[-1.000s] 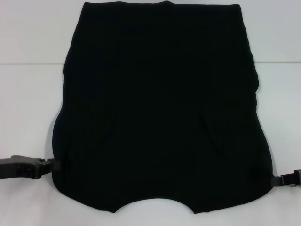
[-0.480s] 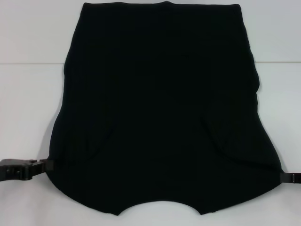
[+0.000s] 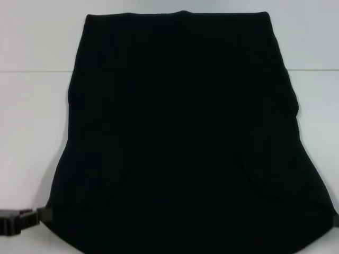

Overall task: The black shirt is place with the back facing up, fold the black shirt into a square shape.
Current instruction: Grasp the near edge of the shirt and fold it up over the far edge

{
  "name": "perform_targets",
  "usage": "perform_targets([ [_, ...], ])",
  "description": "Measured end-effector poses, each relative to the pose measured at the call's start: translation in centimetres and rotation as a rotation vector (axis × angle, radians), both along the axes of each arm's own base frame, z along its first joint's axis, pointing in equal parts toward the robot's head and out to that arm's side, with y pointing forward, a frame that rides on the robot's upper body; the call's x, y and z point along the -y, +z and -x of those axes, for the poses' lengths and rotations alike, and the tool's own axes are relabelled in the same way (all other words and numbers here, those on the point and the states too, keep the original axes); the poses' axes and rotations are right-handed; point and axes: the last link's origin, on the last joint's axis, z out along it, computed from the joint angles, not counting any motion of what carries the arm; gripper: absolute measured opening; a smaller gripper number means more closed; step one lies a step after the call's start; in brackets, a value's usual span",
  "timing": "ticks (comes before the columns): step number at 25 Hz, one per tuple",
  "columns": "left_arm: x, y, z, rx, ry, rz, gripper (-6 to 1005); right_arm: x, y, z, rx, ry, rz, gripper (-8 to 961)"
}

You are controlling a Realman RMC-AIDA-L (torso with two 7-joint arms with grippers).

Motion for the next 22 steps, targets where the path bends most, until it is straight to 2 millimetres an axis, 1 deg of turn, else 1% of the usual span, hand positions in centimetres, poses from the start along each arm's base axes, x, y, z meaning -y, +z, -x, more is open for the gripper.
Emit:
perform_targets([
  [5, 2.5, -0.4, -0.1, 0.056, -0.004, 0.05, 75, 2.5, 0.3, -0.8, -0.013, 0.012, 0.011, 37],
  [8, 3.6, -0.5, -0.2, 0.087, -0.009, 0.071, 74, 3.9, 0.4, -1.1, -0.025, 0.019, 0.014, 38],
  [9, 3.9, -0.5, -0.3, 0.095, -0.009, 0.074, 74, 4.3, 0.5, -1.2, -0.029, 0.02, 0.009, 38],
  [12, 4.0, -0.5, -0.4, 0.107, -0.011, 0.072, 74, 4.6, 0.8, -1.3, -0.038, 0.023, -0.012, 39],
  [15, 2.9, -0.4, -0.8, 0.116, -0.028, 0.066, 73, 3.6, 1.1, -0.9, -0.044, 0.043, -0.031, 38],
  [18, 0.9, -0.3, -1.7, 0.125, -0.06, 0.057, 74, 1.5, 1.4, 0.1, -0.046, 0.08, -0.053, 38],
  [20, -1.5, 0.0, -2.7, 0.134, -0.087, 0.039, 78, -0.2, 1.5, 0.9, -0.04, 0.102, -0.073, 37],
  [21, -2.6, 0.2, -3.1, 0.139, -0.094, 0.027, 80, -1.5, 1.7, 1.3, -0.035, 0.11, -0.09, 37],
  [22, -4.1, 0.3, -3.7, 0.148, -0.105, 0.011, 82, -2.7, 1.8, 1.8, -0.028, 0.114, -0.108, 37],
])
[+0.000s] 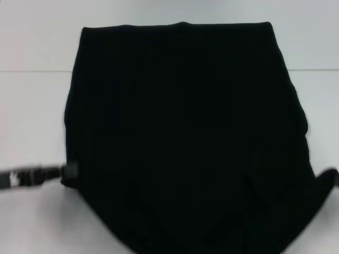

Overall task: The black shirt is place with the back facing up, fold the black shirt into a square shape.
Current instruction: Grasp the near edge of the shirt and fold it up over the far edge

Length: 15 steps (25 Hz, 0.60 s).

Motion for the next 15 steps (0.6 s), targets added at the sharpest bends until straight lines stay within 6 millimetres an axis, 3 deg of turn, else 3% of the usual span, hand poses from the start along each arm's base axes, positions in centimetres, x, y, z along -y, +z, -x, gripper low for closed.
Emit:
perform_targets([
  [8, -10.2, 0.5, -3.1, -0.022, 0.063, -0.176, 99, -8.9, -0.1, 3.4, 0.098, -0.01, -0.139, 38],
  [11, -13.1, 0.3, -3.9, -0.071, 0.1, -0.247, 105, -11.6, -0.7, 4.5, 0.131, -0.031, -0.188, 38],
  [15, -15.5, -0.4, -4.6, -0.117, 0.144, -0.321, 113, -14.8, -1.8, 5.7, 0.186, -0.076, -0.255, 37],
])
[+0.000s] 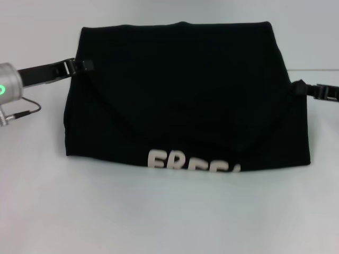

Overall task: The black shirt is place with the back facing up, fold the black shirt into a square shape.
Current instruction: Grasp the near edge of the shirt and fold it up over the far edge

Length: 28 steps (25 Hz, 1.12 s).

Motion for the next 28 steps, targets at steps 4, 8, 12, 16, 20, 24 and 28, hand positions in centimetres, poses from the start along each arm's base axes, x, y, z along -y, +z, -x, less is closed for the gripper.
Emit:
perform_targets([
  [4, -2.4, -1.2, -1.0, -0.074, 0.032, -0.076, 121, -2.4, -1.0, 1.0, 0.066, -0.035, -0.073, 37],
  [8, -3.7, -2.1, -1.7, -0.13, 0.055, -0.131, 129, -4.2, -2.0, 2.5, 0.101, -0.048, -0.129, 39],
  [12, -4.8, -2.3, -2.4, -0.161, 0.069, -0.203, 137, -5.4, -2.4, 3.7, 0.111, -0.043, -0.189, 53],
  [16, -5.5, -2.1, -2.7, -0.16, 0.087, -0.263, 146, -6.4, -2.1, 4.5, 0.134, -0.042, -0.223, 71],
  [20, -5.8, -1.9, -2.5, -0.165, 0.102, -0.298, 154, -7.0, -2.0, 5.0, 0.155, -0.04, -0.235, 90],
  [24, -5.6, -2.6, -2.3, -0.184, 0.109, -0.299, 162, -7.1, -2.6, 5.2, 0.169, -0.045, -0.231, 108],
  [28, -5.1, -4.1, -1.7, -0.213, 0.128, -0.283, 170, -6.7, -3.9, 4.9, 0.185, -0.066, -0.222, 127],
])
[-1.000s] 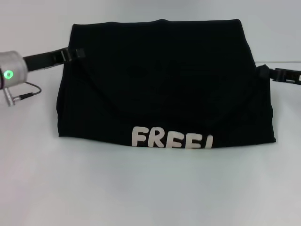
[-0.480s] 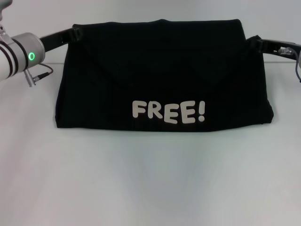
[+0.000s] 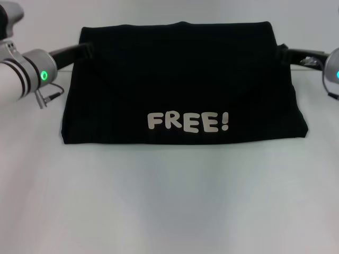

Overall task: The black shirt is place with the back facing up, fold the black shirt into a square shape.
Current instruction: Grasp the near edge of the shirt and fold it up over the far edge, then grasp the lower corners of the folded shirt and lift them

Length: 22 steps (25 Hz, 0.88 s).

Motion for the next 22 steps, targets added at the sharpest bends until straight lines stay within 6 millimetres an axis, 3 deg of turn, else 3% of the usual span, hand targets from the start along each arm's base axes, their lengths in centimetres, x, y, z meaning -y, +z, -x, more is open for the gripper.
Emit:
perform_targets([
  [5, 0.6, -1.7, 0.5, -0.021, 0.037, 0.013, 180, 0.6, -1.2, -0.5, -0.022, -0.036, -0.018, 150],
  [11, 0.8, -2.0, 1.4, -0.078, 0.085, -0.004, 193, 1.1, -1.5, -1.1, -0.03, -0.044, -0.017, 178],
  [16, 0.7, -1.5, 2.1, -0.102, 0.12, -0.027, 203, 1.1, -1.0, -1.5, -0.024, -0.052, -0.034, 298],
  [18, 0.7, -1.1, 2.3, -0.107, 0.126, -0.036, 435, 1.1, -0.7, -1.5, -0.022, -0.051, -0.041, 345],
  [22, 0.6, 0.1, 3.1, -0.114, 0.139, -0.06, 521, 1.1, 0.1, -1.7, -0.031, -0.04, -0.049, 453],
])
